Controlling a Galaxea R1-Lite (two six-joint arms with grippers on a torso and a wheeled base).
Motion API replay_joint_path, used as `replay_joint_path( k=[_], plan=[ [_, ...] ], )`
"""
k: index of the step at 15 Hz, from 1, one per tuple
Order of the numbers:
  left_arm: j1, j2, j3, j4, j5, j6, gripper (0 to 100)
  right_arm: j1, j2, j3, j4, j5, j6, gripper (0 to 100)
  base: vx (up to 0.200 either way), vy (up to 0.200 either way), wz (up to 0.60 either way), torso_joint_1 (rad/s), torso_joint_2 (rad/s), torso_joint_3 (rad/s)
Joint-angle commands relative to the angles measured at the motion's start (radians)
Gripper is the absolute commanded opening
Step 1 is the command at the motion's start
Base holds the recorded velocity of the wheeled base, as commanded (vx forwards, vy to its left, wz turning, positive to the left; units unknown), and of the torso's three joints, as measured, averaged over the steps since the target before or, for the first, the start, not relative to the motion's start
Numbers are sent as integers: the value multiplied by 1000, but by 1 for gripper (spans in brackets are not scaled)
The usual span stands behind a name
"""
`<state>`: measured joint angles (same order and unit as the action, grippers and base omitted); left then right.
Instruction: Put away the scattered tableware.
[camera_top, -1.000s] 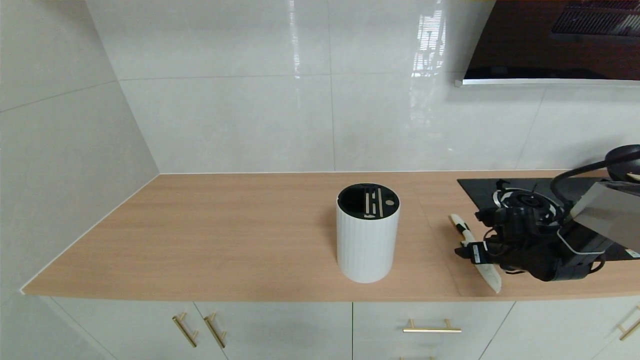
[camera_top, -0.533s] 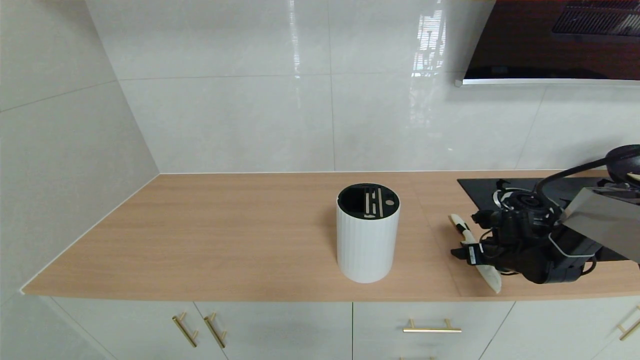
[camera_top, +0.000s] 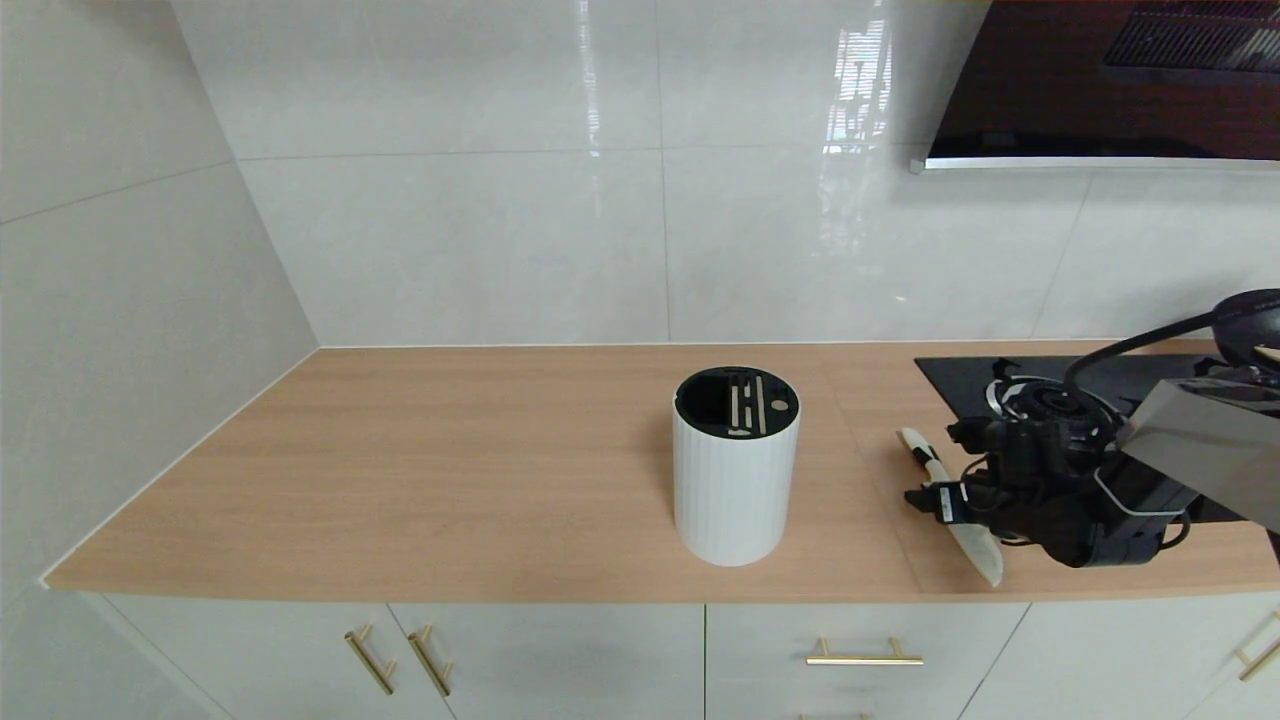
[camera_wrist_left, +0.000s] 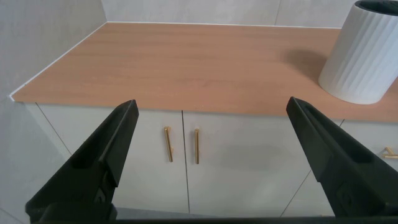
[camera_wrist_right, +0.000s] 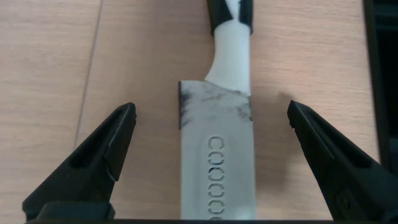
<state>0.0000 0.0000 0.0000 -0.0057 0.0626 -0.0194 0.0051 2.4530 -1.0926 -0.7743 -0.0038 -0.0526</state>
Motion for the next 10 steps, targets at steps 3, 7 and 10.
replay_joint_path(
  k=[3,7,10],
  plan=[
    [0,0,0,0,0,-1,100,-4,15,-20,0,-2,0,100,0,0,0,0,0,0],
    [0,0,0,0,0,-1,100,-10,18,-20,-2,2,0,100,0,0,0,0,0,0],
    [0,0,0,0,0,-1,100,-10,23,-17,-2,4,0,0,0,0,0,0,0,0]
  ],
)
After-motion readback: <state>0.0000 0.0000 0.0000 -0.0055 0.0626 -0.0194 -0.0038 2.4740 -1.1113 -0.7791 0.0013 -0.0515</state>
